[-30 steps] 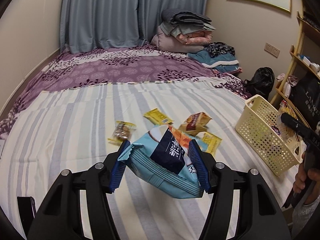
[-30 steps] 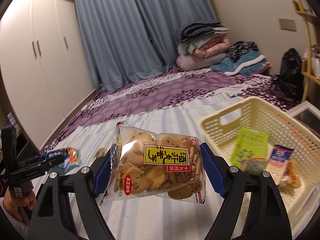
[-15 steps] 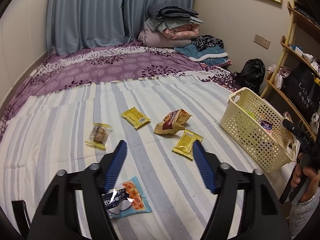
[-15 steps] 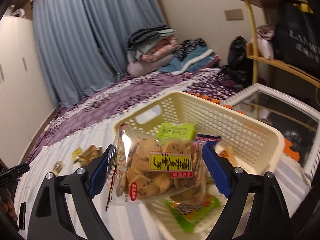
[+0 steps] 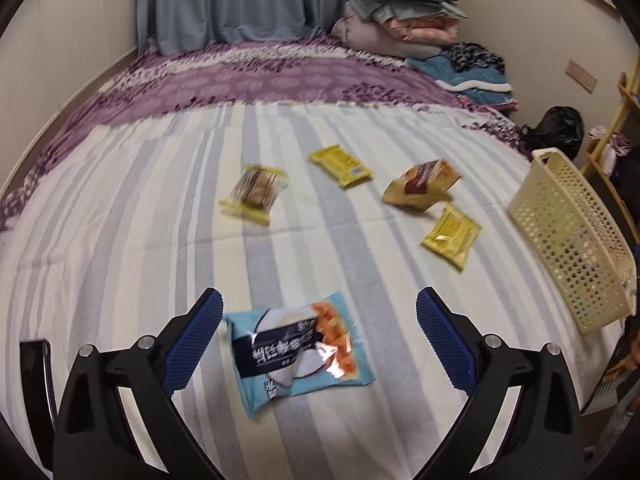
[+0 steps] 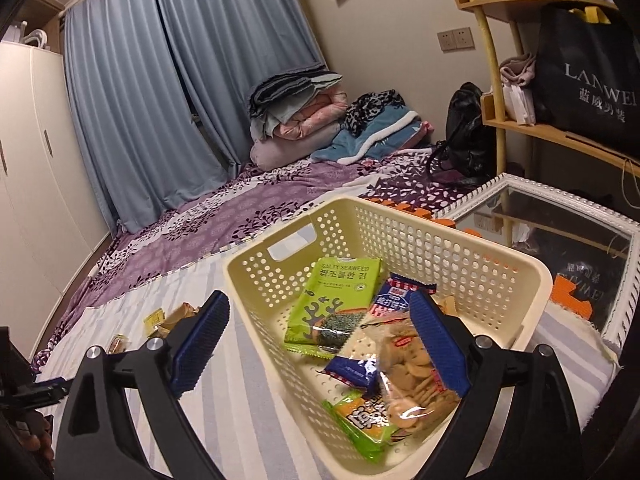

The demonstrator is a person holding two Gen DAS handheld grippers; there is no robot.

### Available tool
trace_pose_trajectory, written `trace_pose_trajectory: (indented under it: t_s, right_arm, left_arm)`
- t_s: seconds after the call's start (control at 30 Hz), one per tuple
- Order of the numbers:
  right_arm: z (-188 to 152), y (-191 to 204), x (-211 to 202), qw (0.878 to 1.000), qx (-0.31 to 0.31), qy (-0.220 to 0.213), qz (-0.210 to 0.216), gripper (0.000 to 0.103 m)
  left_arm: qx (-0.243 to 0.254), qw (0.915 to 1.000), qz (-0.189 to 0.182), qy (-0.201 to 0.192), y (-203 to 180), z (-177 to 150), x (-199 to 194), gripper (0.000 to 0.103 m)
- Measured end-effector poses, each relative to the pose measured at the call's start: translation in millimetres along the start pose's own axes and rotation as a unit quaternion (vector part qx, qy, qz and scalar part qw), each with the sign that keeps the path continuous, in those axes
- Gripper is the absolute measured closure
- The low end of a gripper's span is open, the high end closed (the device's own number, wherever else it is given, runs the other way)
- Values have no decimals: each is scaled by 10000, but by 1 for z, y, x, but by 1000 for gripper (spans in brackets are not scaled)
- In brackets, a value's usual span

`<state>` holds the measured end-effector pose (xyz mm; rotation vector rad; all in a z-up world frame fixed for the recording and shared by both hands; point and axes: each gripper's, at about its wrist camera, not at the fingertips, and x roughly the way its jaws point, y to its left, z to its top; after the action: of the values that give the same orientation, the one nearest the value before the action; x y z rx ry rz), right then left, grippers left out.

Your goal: Organize snacks

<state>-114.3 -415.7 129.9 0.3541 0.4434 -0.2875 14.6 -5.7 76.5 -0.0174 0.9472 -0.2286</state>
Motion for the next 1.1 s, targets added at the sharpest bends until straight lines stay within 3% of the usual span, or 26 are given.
trace_pose_trajectory:
  t_s: [0.2, 0.4, 0.5, 0.77, 0.97, 1.1]
  right_arm:
    - [0, 14, -5, 9998, -120, -23, 138, 12]
    - [0, 18, -6, 9998, -131, 1, 172, 12]
    - [0, 19, -6, 9998, -146, 1, 160, 12]
    - [1, 27, -4, 9996, -221, 40, 164, 12]
    - [1, 36, -4, 9994, -306, 43, 173, 12]
    - [1, 41, -4, 9992, -344, 32, 215, 12]
  left_arm:
    - [-168, 9992, 211, 278, 2, -17, 30, 4]
    - [43, 9972, 668, 324, -2, -24, 51, 3]
    - [-260, 9974, 440, 515, 11, -31, 62, 3]
    - [-167, 9992, 244, 251, 17, -37, 60, 3]
    - [-274, 9995, 134, 114, 26, -33, 51, 18]
    - [-318, 9995, 87, 6, 30, -28, 40, 19]
